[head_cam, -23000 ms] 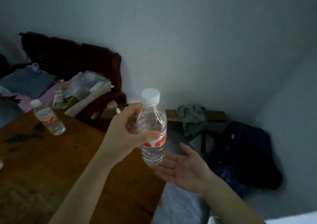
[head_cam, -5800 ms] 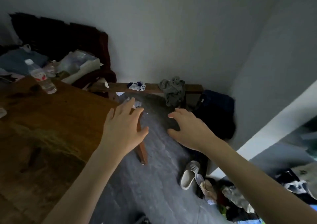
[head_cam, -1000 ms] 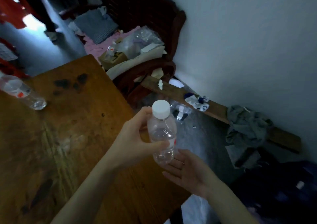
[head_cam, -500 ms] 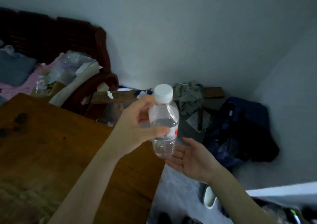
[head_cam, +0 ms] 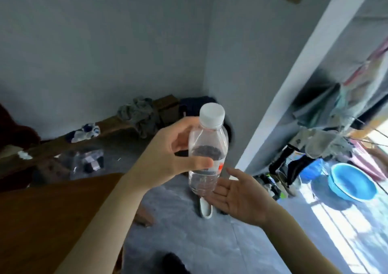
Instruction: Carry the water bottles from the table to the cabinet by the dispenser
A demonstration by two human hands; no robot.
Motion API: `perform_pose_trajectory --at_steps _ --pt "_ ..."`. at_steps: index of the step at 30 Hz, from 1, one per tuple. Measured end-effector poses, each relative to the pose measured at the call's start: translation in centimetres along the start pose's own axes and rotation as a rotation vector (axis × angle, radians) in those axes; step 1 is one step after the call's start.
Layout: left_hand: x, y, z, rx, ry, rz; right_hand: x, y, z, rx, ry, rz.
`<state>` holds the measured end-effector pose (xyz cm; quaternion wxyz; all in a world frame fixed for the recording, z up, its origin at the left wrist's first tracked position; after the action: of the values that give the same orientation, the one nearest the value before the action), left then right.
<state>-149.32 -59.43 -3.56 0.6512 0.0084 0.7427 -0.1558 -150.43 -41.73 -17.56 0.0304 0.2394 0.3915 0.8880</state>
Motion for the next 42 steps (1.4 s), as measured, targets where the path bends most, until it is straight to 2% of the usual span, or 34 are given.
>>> perform_pose_trajectory --at_steps 5,10,15,22,27,32,38,42 --pt "-2.7 10.6 -2.5 0.248 0.02 0.026 -1.7 -6.7 10.5 -0.033 -0.193 -0.203" --pt "-6.6 22.9 -6.0 0.562 0.118 0.02 -3.0 -11.9 21.9 -0.052 -0.491 -0.37" --pt "-10.2 34.4 -7.2 0.89 0.227 0.03 -5.7 -15.1 30.6 -0.154 -0.763 -0.575" --pt "-13.1 46.3 -5.7 1.279 0.362 0.084 -11.9 -16.8 37.1 -0.393 -1.085 -0.785" --pt "-15.1 52.5 -0.6 1.525 0.465 0.145 -18.0 -15.2 39.7 -0.493 -1.298 -0.903" --pt "-16.9 56.7 7.7 1.761 0.49 0.248 -25.7 -12.6 42.4 -0.699 -1.467 -1.069" --pt "-19.5 59.4 18.5 2.038 0.5 0.347 -34.2 -8.5 45.1 -0.936 -1.627 -1.252" --pt "-20.8 60.6 25.9 2.212 0.534 0.318 -39.4 -6.3 45.8 -1.026 -1.708 -1.313"
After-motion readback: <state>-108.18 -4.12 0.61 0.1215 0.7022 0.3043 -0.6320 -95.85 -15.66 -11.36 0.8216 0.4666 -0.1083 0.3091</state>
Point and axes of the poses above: each hand's wrist, its own z-axis away from the middle knuckle, its own y-axis out of the palm, x = y × z, the point moved 5 cm from there along -z, towards the middle knuckle, and after that the axes turned 6 degrees about x, right-handed, at the moved point
